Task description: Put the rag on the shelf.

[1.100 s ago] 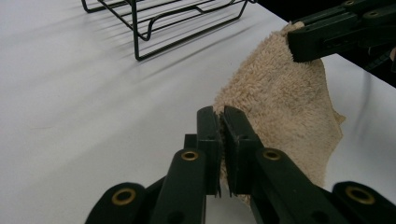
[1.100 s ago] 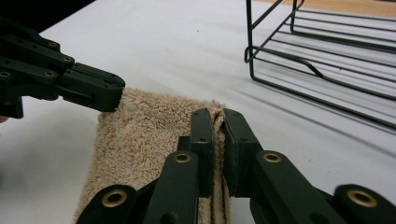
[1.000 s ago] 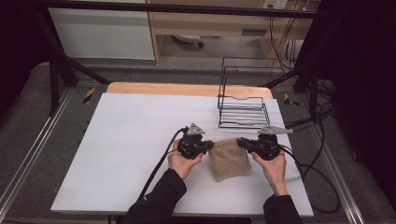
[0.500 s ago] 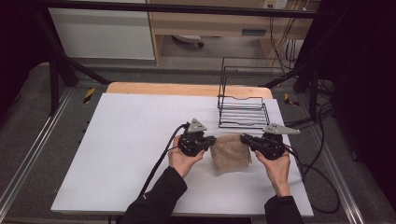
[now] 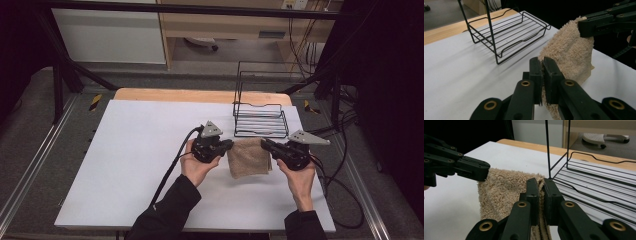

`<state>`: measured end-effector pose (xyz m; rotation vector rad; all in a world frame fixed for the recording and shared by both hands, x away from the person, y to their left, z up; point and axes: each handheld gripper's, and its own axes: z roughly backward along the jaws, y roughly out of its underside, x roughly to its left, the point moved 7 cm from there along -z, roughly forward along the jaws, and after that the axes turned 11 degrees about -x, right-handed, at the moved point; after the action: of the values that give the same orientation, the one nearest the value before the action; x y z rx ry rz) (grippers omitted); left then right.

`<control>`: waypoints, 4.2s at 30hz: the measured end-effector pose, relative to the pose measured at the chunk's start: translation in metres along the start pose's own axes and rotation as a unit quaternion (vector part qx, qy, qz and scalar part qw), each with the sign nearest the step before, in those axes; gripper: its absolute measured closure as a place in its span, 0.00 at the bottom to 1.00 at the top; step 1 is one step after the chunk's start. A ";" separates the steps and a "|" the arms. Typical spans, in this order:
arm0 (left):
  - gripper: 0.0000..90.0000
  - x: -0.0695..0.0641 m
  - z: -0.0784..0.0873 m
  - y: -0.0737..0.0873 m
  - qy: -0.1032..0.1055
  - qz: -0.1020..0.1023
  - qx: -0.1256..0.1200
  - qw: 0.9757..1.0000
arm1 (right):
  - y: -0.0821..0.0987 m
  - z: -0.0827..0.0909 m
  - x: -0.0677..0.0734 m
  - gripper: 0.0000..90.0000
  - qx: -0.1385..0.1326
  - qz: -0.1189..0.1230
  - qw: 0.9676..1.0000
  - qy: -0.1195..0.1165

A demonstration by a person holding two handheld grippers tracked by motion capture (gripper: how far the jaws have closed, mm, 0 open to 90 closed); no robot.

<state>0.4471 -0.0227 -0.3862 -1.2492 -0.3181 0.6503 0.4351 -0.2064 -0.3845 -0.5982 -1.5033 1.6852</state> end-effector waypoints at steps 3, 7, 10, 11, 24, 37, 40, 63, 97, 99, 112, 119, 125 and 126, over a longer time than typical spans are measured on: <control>0.95 -0.001 0.000 -0.004 0.001 -0.003 -0.005 1.000 | -0.002 0.001 0.000 0.93 -0.005 0.001 1.000 0.002; 0.95 -0.002 -0.001 -0.010 0.001 -0.005 -0.011 1.000 | -0.009 0.005 0.000 0.93 -0.019 0.002 1.000 0.006; 0.95 -0.002 -0.001 -0.014 0.000 -0.008 -0.013 1.000 | -0.012 0.006 0.000 0.93 -0.025 0.003 1.000 0.009; 0.95 -0.002 -0.002 -0.015 0.001 -0.009 -0.014 1.000 | -0.012 0.006 0.000 0.93 -0.025 0.003 1.000 0.009; 0.95 0.001 -0.005 -0.031 0.001 -0.014 -0.035 0.999 | -0.024 0.010 -0.001 0.93 -0.043 0.013 0.999 0.021; 0.95 0.003 -0.004 -0.049 -0.006 -0.024 -0.065 0.998 | -0.040 0.010 -0.001 0.93 -0.072 0.019 0.997 0.035; 0.95 0.004 -0.004 -0.054 -0.007 -0.025 -0.073 0.997 | -0.047 0.010 -0.001 0.93 -0.080 0.022 0.996 0.039; 0.96 0.004 0.000 -0.089 -0.007 -0.025 -0.128 0.991 | -0.084 0.015 0.001 0.93 -0.122 0.043 0.990 0.051; 0.96 0.008 -0.007 -0.151 -0.007 -0.031 -0.174 0.984 | -0.136 0.017 -0.011 0.93 -0.179 0.053 0.979 0.077; 0.96 0.008 -0.008 -0.155 -0.009 -0.031 -0.175 0.984 | -0.139 0.017 -0.012 0.93 -0.180 0.056 0.979 0.078; 0.96 0.010 -0.013 -0.182 -0.014 -0.044 -0.188 0.981 | -0.165 0.015 -0.019 0.93 -0.194 0.066 0.974 0.094; 0.96 0.012 -0.016 -0.195 -0.019 -0.052 -0.195 0.979 | -0.180 0.011 -0.025 0.93 -0.201 0.070 0.972 0.100; 0.96 0.018 -0.018 -0.205 -0.020 -0.046 -0.203 0.978 | -0.190 0.008 -0.028 0.93 -0.208 0.074 0.970 0.101; 0.96 0.019 -0.019 -0.206 -0.020 -0.046 -0.202 0.978 | -0.192 0.007 -0.028 0.93 -0.209 0.074 0.970 0.101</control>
<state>0.5301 -0.0608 -0.1993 -1.5990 -0.5580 0.5477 0.4925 -0.2347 -0.2016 -1.0951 -1.7052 1.3658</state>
